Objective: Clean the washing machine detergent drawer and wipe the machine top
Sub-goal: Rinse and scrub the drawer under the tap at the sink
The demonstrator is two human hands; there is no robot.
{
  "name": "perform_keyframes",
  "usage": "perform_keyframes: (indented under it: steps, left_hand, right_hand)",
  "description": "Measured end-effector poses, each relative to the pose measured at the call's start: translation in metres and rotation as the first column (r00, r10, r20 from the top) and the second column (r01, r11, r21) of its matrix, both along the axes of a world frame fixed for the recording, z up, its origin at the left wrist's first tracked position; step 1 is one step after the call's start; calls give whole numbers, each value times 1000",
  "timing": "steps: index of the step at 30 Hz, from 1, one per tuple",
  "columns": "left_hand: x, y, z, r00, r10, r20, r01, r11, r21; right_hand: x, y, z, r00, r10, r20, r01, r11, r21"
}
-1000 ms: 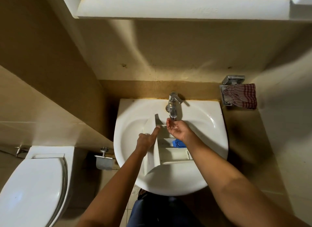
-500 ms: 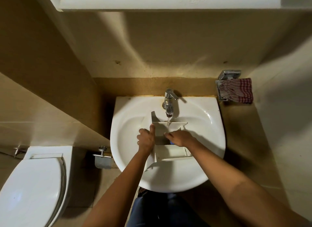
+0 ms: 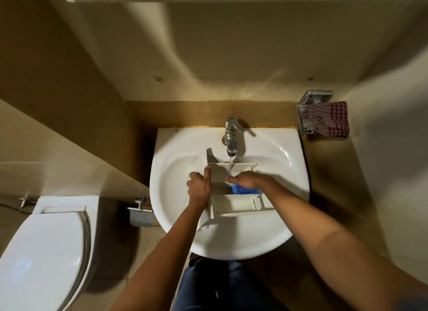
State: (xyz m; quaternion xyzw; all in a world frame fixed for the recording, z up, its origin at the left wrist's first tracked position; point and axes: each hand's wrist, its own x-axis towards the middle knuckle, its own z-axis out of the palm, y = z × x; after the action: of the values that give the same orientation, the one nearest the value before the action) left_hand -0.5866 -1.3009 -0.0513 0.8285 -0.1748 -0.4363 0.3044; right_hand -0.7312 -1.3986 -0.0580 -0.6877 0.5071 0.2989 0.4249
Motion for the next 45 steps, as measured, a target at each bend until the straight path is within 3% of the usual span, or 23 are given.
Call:
perform_keyframes:
  steps: [2,3,5,6,8,10,13,17,19,20,22,24,26,28,30,31,33,35,37,39,43,45]
  left_hand:
    - [0,0,2,1000,3,-1,-3,1000,0]
    - [0,0,3,1000,4,-2,-4,1000,-1]
    - [0,1,4,1000,-2,0,2,1000,-2]
    - [0,1,4,1000,-6,1,6,1000,-3]
    - [1,1,3,1000,-13,7,13,1000,-9]
    - [1,2,4,999,-29,15,29,1000,-12]
    - [1,1,5,999,-48,22,48,999,-1]
    - [0,1,4,999,-45,26,45,999,-3]
    - [0,0,3,999,-36,27,36,999,1]
    - [-1,0,4,999,-30,25,30,1000,1]
    - [-1,-1,5,1000,-14,13,14,1000,2]
    - [-1,-1,4,1000,0,6,0,1000,-4]
    - [-1,-1,4,1000,-3,1,3,1000,-6]
    - [-1,0,6,1000,-8,-2,8,1000,-14]
    - [-2,1,8,1000,-11,2,11,1000,-26]
    - [-2,1,8,1000,-16,7,17,999,-28]
    - [-1,2,8,1000,-23,11,23,999,-26]
    - [-1,1,9,1000,-19,0,19,1000,-23]
    - [-1,1,9,1000,-17,2,17,1000,-19]
    - [-2,2,11,1000,-20,10,20,1000,-20]
    - [-3,3,12,999,-18,27,19,999,-30]
    - [-4,2,13,999,-12,33,13,1000,-26]
  right_hand:
    - [10,-9,0,990,-119,72,121,992,-29]
    - [16,-12,-1,943,-287,170,292,957,-4]
    - [26,-15,0,635,-712,301,667,701,252]
    - [28,-14,0,443,-853,275,743,521,420]
    - [30,-9,2,172,-972,162,750,236,618]
    - [31,-5,0,31,-995,93,703,88,706]
    - [33,-4,1,-161,-987,6,566,-87,820]
    - [36,-3,3,-291,-956,-33,429,-161,889]
    - [37,4,3,-226,-973,46,456,-63,888]
    - [39,11,2,-146,-980,133,500,43,865]
    - [44,38,-1,105,-910,401,600,379,704]
    - [40,68,-7,354,-661,662,588,708,392]
    - [24,85,-17,498,-322,805,462,884,68]
    - [3,85,-23,632,17,775,334,896,-291]
    - [-7,85,-30,745,217,631,299,737,-606]
    - [-3,88,-29,785,226,577,297,680,-670]
    - [17,96,-23,819,155,553,272,743,-612]
    - [35,100,-23,860,183,477,104,852,-514]
    - [35,99,-26,883,287,372,-32,827,-561]
    - [21,96,-30,912,220,345,32,803,-595]
    - [-2,88,-37,952,-190,241,295,787,-542]
    - [13,91,-32,953,-184,239,285,806,-518]
